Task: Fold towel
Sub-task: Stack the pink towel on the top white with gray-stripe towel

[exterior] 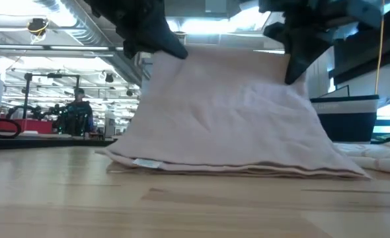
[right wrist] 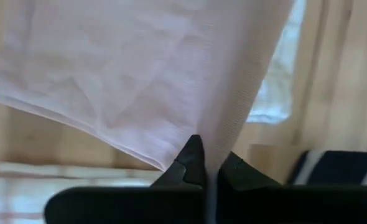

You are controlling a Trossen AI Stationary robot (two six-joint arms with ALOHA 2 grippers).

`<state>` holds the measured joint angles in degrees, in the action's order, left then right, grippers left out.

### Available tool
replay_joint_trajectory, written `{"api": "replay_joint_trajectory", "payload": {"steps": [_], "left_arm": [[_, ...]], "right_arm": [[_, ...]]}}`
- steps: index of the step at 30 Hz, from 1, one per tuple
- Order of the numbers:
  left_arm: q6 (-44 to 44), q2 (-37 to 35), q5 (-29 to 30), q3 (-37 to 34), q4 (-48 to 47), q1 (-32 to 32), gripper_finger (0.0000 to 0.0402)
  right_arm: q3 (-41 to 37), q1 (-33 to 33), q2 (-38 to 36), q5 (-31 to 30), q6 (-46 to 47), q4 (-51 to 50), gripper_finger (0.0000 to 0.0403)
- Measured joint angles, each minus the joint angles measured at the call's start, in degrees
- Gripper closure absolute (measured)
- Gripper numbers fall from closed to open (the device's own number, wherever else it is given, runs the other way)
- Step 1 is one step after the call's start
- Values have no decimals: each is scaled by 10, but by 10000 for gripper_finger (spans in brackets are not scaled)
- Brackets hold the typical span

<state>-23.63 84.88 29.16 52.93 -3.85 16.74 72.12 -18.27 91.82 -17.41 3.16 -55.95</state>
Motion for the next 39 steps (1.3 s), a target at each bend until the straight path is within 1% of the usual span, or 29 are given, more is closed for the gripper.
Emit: {"api": "replay_joint_trajectory", "payload": {"steps": [3,7,12,15,19,24,28,30,35,39], "left_arm": [[-22,0,40,0,-12,-5,389],[-59,0,70,0,-41,-17,389],[-72,0,95,0,-72,-36,389],[-72,0,104,-1,-94,-47,389],[-75,0,105,-20,-89,-57,389],[-68,0,104,-36,-85,-61,389],[-41,0,105,-37,-78,-64,389],[-39,0,107,-39,-79,-67,389],[2,3,107,-38,-67,-88,388],[16,14,106,-37,-60,-113,373]], "right_arm": [[4,32,-1,2,-55,-4,401],[18,69,-2,1,-96,-7,401],[21,106,1,-61,-130,8,401],[21,124,6,-61,-142,30,401],[21,141,18,-48,-143,49,401],[21,143,45,-30,-149,54,400],[21,143,74,-33,-149,49,381],[19,143,85,-50,-141,47,368],[20,143,103,-89,-115,49,328],[20,143,105,-90,-105,51,291]]}}
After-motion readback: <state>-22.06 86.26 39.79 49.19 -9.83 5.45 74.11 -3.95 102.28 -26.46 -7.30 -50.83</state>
